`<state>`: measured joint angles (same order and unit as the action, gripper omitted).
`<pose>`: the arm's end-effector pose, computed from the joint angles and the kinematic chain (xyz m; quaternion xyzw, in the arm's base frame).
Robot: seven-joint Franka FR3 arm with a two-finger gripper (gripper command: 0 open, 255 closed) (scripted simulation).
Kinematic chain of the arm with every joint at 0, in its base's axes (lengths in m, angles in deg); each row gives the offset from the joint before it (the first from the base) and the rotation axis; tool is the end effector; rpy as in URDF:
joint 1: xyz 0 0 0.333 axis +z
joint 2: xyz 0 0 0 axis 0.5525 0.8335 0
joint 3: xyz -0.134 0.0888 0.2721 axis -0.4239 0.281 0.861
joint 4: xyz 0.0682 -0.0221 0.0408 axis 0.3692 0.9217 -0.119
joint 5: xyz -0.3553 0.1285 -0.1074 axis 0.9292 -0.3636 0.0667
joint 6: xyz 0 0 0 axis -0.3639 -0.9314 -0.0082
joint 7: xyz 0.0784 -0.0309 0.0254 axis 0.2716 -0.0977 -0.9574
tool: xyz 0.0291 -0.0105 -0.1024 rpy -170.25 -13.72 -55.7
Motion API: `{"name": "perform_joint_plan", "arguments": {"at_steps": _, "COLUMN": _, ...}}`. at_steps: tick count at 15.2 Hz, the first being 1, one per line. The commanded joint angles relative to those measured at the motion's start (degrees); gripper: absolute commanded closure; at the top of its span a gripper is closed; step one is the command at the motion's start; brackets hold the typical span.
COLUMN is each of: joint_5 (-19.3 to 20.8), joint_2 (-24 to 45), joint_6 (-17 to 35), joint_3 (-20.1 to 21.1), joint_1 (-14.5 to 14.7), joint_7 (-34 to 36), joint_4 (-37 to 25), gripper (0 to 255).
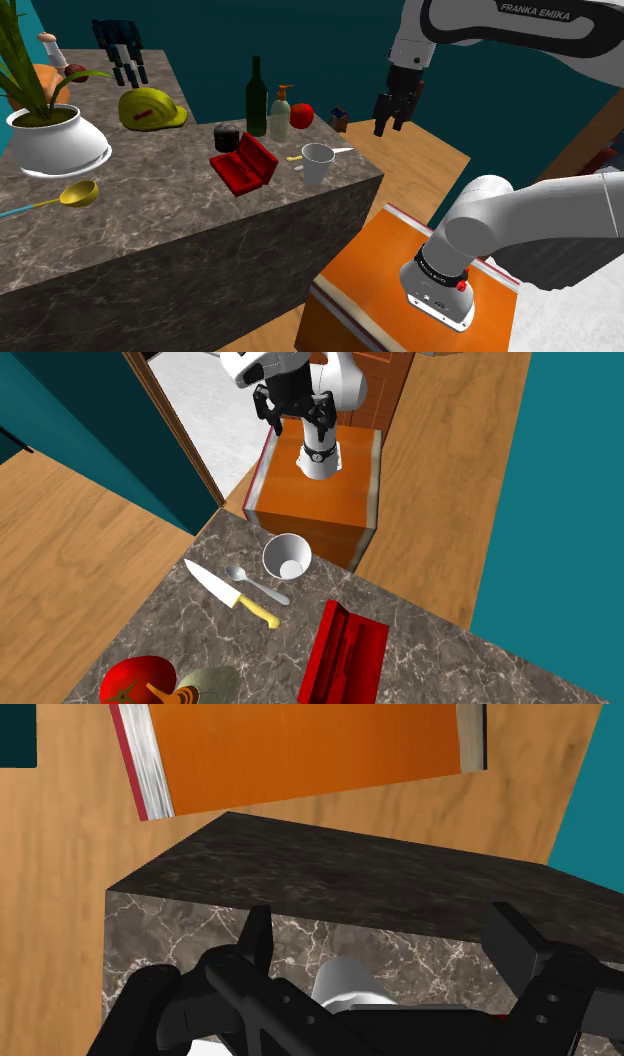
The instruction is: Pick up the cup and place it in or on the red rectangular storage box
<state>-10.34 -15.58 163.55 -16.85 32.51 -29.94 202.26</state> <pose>0.2927 -0.0208 0.5645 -0.9961 0.0552 0.0494 0.0473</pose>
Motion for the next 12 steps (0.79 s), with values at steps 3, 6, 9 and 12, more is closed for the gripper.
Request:
{"name": "perform_joint_plan", "arguments": {"at_steps": 3, "joint_5": -0.3, "joint_2": 2.2, "joint_6": 4.6, "joint_3": -0.7, "joint_1": -0.4, "joint_7": 0.0, "joint_4": 1.6, "gripper": 0}}
{"name": "perform_joint_plan", "arguments": {"at_steps": 6, "joint_5": -0.9, "joint_2": 6.2, "joint_6": 11.5, "joint_3": -1.7, "joint_1": -0.8, "joint_7": -0.1, "joint_4": 3.3, "gripper": 0}}
{"name": "perform_joint_plan", "arguments": {"at_steps": 9, "joint_5": -1.8, "joint_2": 10.9, "joint_6": 18.3, "joint_3": -2.7, "joint_1": -1.1, "joint_7": -0.4, "joint_4": 4.3, "gripper": 0}}
{"name": "perform_joint_plan", "arguments": {"at_steps": 12, "joint_5": -3.0, "joint_2": 16.2, "joint_6": 25.0, "joint_3": -3.9, "joint_1": -1.2, "joint_7": -1.0, "joint_4": 4.5, "gripper": 0}}
